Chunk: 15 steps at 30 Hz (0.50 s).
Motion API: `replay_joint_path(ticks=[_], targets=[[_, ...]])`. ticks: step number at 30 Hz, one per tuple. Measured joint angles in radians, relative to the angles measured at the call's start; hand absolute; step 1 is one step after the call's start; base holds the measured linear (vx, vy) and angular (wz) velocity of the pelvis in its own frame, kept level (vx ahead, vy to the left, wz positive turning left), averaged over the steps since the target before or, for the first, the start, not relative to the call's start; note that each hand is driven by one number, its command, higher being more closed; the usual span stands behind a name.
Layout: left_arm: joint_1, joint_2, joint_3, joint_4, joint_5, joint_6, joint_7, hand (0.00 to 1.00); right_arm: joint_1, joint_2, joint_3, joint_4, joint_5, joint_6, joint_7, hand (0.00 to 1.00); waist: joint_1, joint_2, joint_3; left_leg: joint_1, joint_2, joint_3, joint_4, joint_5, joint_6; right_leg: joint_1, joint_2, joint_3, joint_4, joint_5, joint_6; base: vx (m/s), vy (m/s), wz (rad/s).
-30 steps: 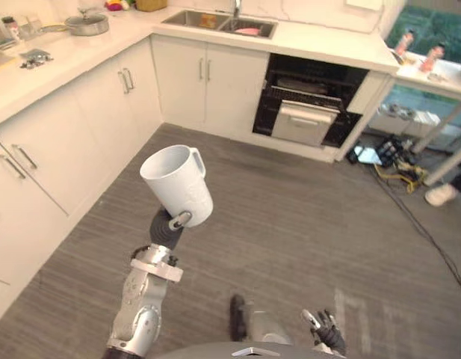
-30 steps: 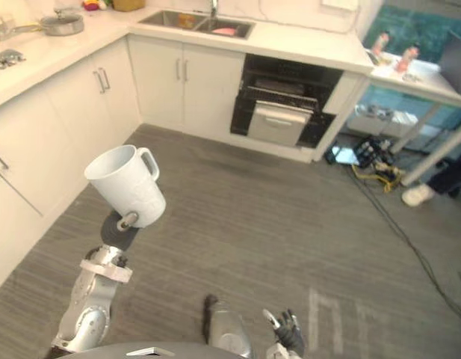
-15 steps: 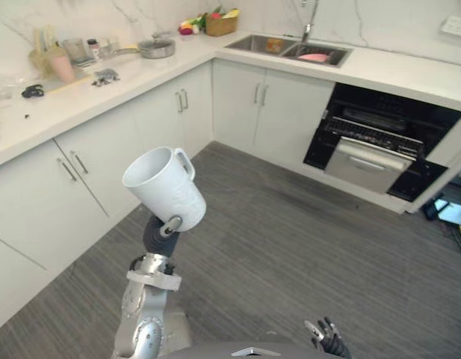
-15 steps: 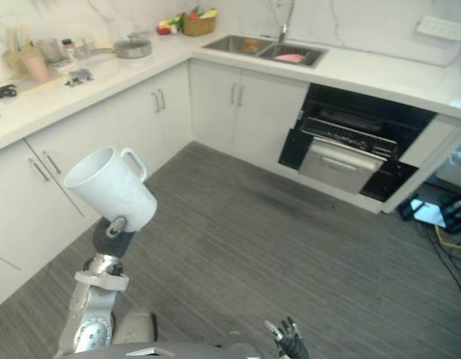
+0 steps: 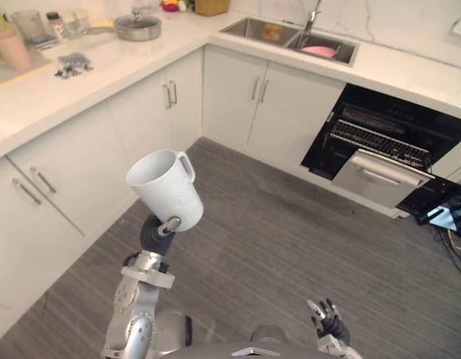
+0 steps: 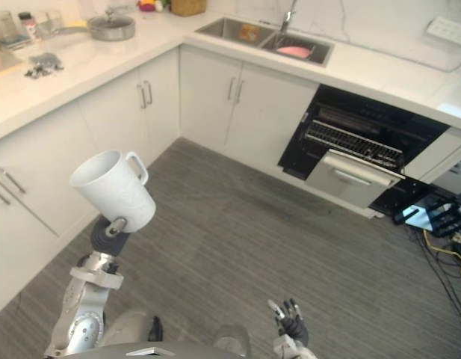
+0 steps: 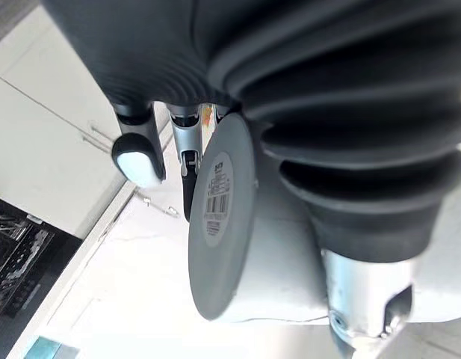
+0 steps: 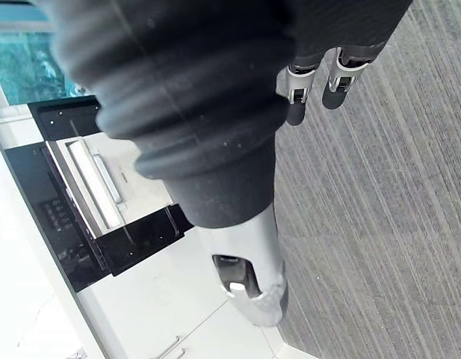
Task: Walk over to the sink, pick up the cup, carry it to the dishwasher, place the cup inside the dishwasher, then close the dishwasher door
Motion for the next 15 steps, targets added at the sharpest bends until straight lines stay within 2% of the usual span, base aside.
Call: replay_joint_path(ticks=[2, 3, 4, 5, 6, 7, 8, 9, 10, 11, 12, 14, 15], targets=[[-0.042, 0.009, -0.008, -0.008, 0.001, 0.024, 0.033, 1.0, 0.006, 0.032, 0.025, -0.021, 0.002, 0.001, -0.013, 0.0, -0.02, 0.001, 0.001, 0.04, 0.028, -0.006, -0.06, -0.003, -0.003, -0.105, 0.082, -0.031, -0.102, -0.075, 0.011, 0.28, 0.043, 0.03], [-0.058, 0.014, -0.016, -0.01, 0.001, 0.028, 0.04, 1.0, 0.004, 0.034, 0.038, -0.021, 0.007, 0.001, -0.019, 0.0, -0.025, 0.003, 0.002, 0.04, 0.038, -0.009, -0.065, -0.006, -0.005, -0.131, 0.102, -0.049, -0.154, -0.081, 0.013, 0.29, -0.004, 0.14], [-0.089, 0.023, -0.036, -0.018, 0.006, 0.037, 0.056, 1.0, -0.003, 0.04, 0.043, -0.024, 0.018, 0.002, -0.026, 0.0, -0.027, 0.012, 0.008, 0.041, 0.059, -0.014, -0.062, -0.014, -0.021, -0.173, 0.14, -0.08, -0.28, -0.079, 0.015, 0.3, -0.025, 0.08], [-0.11, 0.024, -0.044, -0.028, 0.013, 0.047, 0.063, 1.0, -0.006, 0.041, 0.042, -0.039, 0.026, 0.001, -0.032, 0.0, -0.028, 0.024, 0.023, 0.058, 0.083, -0.013, -0.051, -0.037, -0.034, -0.188, 0.174, -0.095, -0.441, -0.047, 0.025, 0.31, -0.034, 0.0], [-0.118, 0.024, -0.046, -0.03, 0.017, 0.052, 0.069, 1.0, -0.006, 0.041, 0.042, -0.055, 0.03, 0.001, -0.033, 0.0, -0.027, 0.033, 0.034, 0.072, 0.095, -0.013, -0.046, -0.05, -0.04, -0.187, 0.19, -0.094, -0.529, -0.018, 0.029, 0.42, -0.077, -0.08], [-0.126, 0.024, -0.047, -0.032, 0.017, 0.056, 0.077, 1.0, -0.005, 0.039, 0.042, -0.085, 0.03, 0.0, -0.032, 0.0, -0.032, 0.051, 0.045, 0.098, 0.126, -0.011, -0.029, -0.084, -0.057, -0.176, 0.221, -0.08, -0.714, 0.07, 0.037, 0.39, -0.078, -0.17], [-0.124, 0.026, -0.04, -0.036, 0.018, 0.056, 0.079, 1.0, -0.004, 0.04, 0.044, -0.109, 0.03, 0.0, -0.029, 0.0, -0.028, 0.043, 0.053, 0.141, 0.144, 0.005, -0.019, -0.117, -0.081, -0.149, 0.234, -0.061, -0.875, 0.164, 0.059, 0.51, -0.102, -0.24], [-0.119, 0.028, -0.036, -0.037, 0.018, 0.057, 0.079, 1.0, -0.002, 0.039, 0.048, -0.117, 0.03, 0.0, -0.028, 0.0, -0.023, 0.04, 0.061, 0.171, 0.148, 0.018, -0.018, -0.136, -0.094, -0.14, 0.229, -0.062, -0.919, 0.192, 0.067, 0.46, -0.124, -0.35], [-0.099, 0.034, -0.031, -0.037, 0.018, 0.058, 0.08, 1.0, 0.012, 0.033, 0.068, -0.139, 0.029, 0.003, -0.026, 0.0, -0.02, 0.03, 0.069, 0.233, 0.166, 0.032, -0.005, -0.19, -0.122, -0.112, 0.221, -0.076, -0.928, 0.253, 0.056, 0.46, -0.136, -0.36], [-0.081, 0.032, -0.029, -0.038, 0.018, 0.062, 0.081, 1.0, 0.012, 0.025, 0.081, -0.142, 0.028, 0.008, -0.025, 0.0, -0.019, 0.042, 0.073, 0.268, 0.188, 0.042, 0.0, -0.213, -0.14, -0.107, 0.231, -0.089, -0.886, 0.292, 0.037, 0.42, -0.149, -0.46], [-0.047, 0.033, -0.032, -0.051, 0.025, 0.067, 0.081, 1.0, 0.02, 0.019, 0.099, -0.165, 0.027, 0.027, -0.024, 0.0, -0.022, 0.051, 0.068, 0.311, 0.22, 0.06, 0.006, -0.235, -0.16, -0.135, 0.239, -0.105, -0.768, 0.299, 0.017, 0.38, -0.14, -0.37], [-0.022, 0.026, -0.055, -0.087, 0.037, 0.064, 0.079, 1.0, 0.048, 0.019, 0.11, -0.241, 0.026, 0.043, -0.023, 0.0, -0.028, 0.058, 0.051, 0.328, 0.251, 0.07, 0.007, -0.26, -0.17, -0.202, 0.242, -0.122, -0.603, 0.241, -0.057, 0.37, -0.167, -0.15], [-0.02, 0.014, -0.071, -0.103, 0.038, 0.06, 0.079, 1.0, 0.047, 0.017, 0.109, -0.269, 0.026, 0.05, -0.024, 0.0, -0.032, 0.06, 0.05, 0.332, 0.265, 0.07, 0.02, -0.267, -0.168, -0.248, 0.238, -0.127, -0.494, 0.154, -0.067, 0.38, -0.191, -0.09]])
